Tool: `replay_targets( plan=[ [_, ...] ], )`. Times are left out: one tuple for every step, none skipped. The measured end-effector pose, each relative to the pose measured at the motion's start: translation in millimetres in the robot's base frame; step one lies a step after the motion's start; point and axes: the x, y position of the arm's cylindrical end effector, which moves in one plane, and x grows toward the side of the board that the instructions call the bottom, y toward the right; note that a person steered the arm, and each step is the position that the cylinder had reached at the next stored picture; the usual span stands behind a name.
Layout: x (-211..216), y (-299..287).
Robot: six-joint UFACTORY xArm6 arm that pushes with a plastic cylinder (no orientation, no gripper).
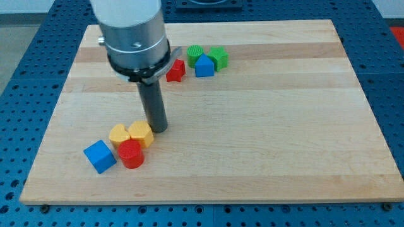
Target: Separate green star and blue triangle
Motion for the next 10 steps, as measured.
replay_targets(
  plan=[
    [5,-8],
    [-12,2],
    [-37,46],
    [-56,102],
    [-72,156],
    [-101,178],
    [-142,179],
    [-185,179],
    [-212,163],
    [-204,123]
  ],
)
